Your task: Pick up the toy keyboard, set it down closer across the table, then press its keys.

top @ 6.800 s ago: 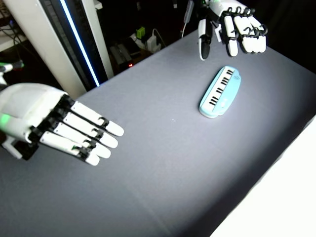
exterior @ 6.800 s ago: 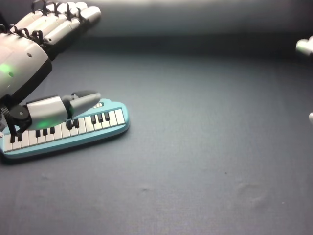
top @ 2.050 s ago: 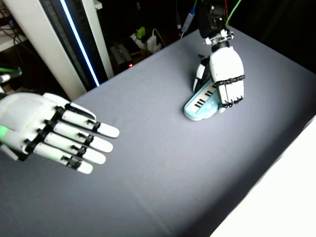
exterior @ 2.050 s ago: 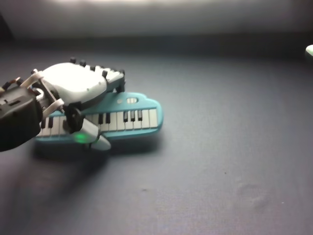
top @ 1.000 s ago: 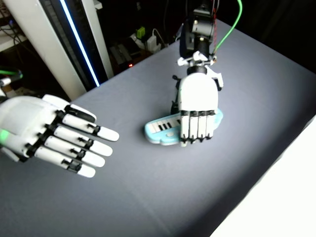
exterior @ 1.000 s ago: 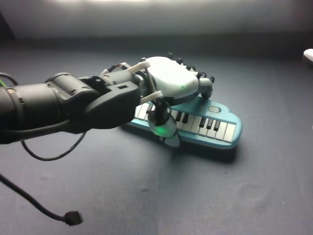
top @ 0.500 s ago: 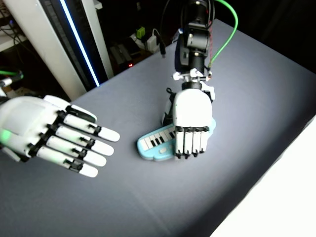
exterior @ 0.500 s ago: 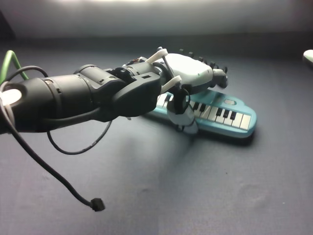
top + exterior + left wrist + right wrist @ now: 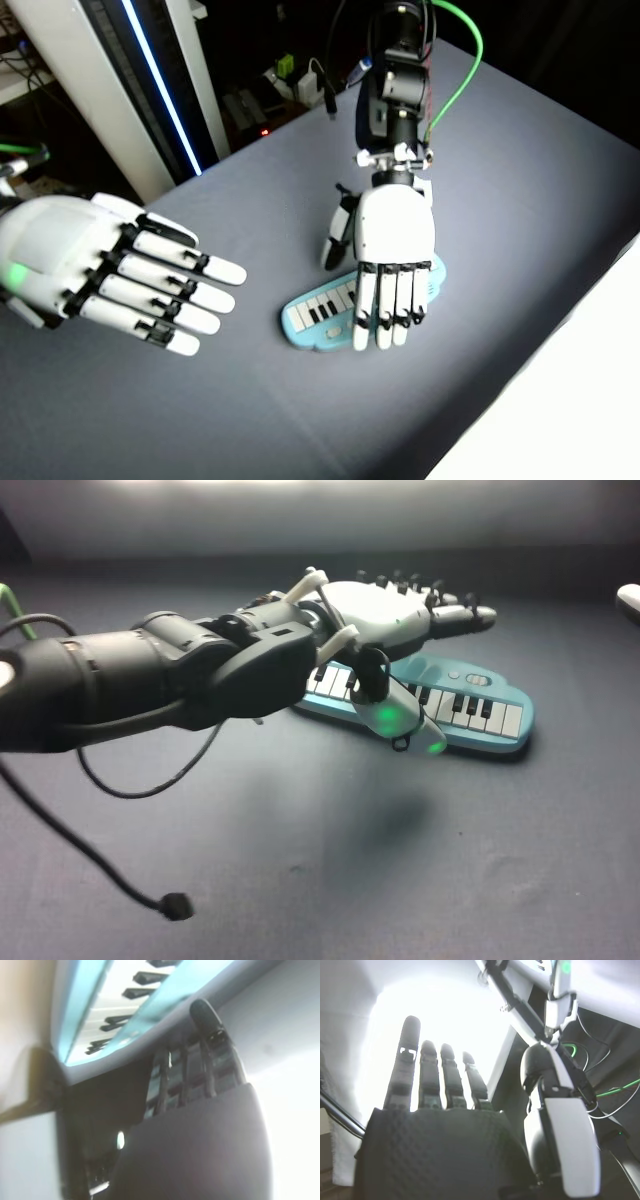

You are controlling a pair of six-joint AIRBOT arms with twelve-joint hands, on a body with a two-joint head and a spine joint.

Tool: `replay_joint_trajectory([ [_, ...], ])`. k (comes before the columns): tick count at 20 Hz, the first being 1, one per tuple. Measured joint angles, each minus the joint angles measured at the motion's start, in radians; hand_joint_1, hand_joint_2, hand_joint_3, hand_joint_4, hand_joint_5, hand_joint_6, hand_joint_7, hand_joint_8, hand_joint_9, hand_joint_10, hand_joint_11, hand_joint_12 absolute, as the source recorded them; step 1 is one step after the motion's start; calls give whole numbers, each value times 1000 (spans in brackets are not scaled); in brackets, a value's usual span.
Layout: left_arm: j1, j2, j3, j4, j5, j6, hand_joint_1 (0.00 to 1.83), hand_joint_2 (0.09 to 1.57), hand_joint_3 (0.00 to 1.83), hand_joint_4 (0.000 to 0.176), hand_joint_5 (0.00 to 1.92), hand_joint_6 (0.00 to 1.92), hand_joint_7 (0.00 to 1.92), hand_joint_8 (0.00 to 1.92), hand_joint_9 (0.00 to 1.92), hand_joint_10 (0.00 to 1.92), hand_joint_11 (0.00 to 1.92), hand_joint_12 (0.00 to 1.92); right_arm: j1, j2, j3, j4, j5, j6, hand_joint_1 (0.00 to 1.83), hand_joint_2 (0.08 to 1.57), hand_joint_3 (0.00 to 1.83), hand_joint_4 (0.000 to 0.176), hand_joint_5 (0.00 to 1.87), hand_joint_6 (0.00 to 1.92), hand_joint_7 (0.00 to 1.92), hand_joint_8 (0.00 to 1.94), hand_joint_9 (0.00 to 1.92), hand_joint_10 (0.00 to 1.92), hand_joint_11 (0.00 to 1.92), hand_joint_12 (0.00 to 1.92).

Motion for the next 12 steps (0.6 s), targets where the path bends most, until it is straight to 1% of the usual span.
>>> replay_joint_trajectory([
  [1,5,28,-27,3,-29,0,522,912,6,176,0,0,0,0,0,0,0,0,0,0,-1,-2,0,0,383,1307,0,48,0,0,0,0,0,0,0,508],
  [2,11,73,-61,40,-71,-27,509,913,6,176,0,0,0,0,0,0,0,0,0,0,-1,-4,-2,0,375,1298,0,50,0,0,0,0,0,0,0,500],
  [3,25,121,-89,92,-128,-95,515,926,11,168,0,0,0,0,0,0,0,0,0,0,-1,-8,-3,4,377,1304,0,50,0,0,0,0,0,0,0,498],
  [4,35,151,-99,106,-165,-134,518,979,10,153,0,0,0,0,0,0,0,0,0,0,-1,-15,-3,8,342,1302,0,44,0,0,0,0,0,0,0,621],
  [5,50,193,-119,119,-211,-177,365,1054,34,139,0,0,0,0,0,0,0,0,0,0,-2,-21,-7,9,331,1306,0,53,0,0,0,0,0,0,0,684],
  [6,63,222,-135,121,-243,-188,287,1118,21,128,0,0,0,0,0,0,0,0,0,0,-5,-25,-8,11,341,1309,0,47,0,0,0,0,0,0,0,700],
  [7,80,271,-165,122,-286,-191,291,1184,14,114,0,0,0,0,0,0,0,0,0,0,-6,-31,-17,11,354,1314,1,35,0,0,0,0,15,5,0,767],
  [8,86,289,-177,121,-304,-191,220,1210,16,102,0,0,0,0,0,0,0,0,2,0,-7,-34,-23,12,378,1320,2,28,0,0,0,0,13,3,0,775],
  [9,97,322,-200,121,-342,-193,225,1228,18,93,0,0,0,0,0,0,0,0,8,0,-6,-39,-36,12,393,1321,1,29,0,0,0,0,6,1,0,746],
  [10,110,342,-212,118,-368,-193,268,1247,20,113,0,0,0,0,0,0,0,0,13,-2,-6,-43,-43,13,412,1305,0,43,0,0,0,0,4,1,0,679],
  [11,141,381,-234,111,-410,-194,396,1294,24,89,0,0,0,0,0,0,0,0,29,-9,-4,-48,-52,14,439,1296,0,50,0,0,0,0,0,0,0,436],
  [12,161,400,-247,103,-435,-194,396,1294,24,89,0,0,0,0,0,0,0,0,40,-16,5,-57,-68,15,439,1296,0,50,0,0,0,0,0,0,0,436],
])
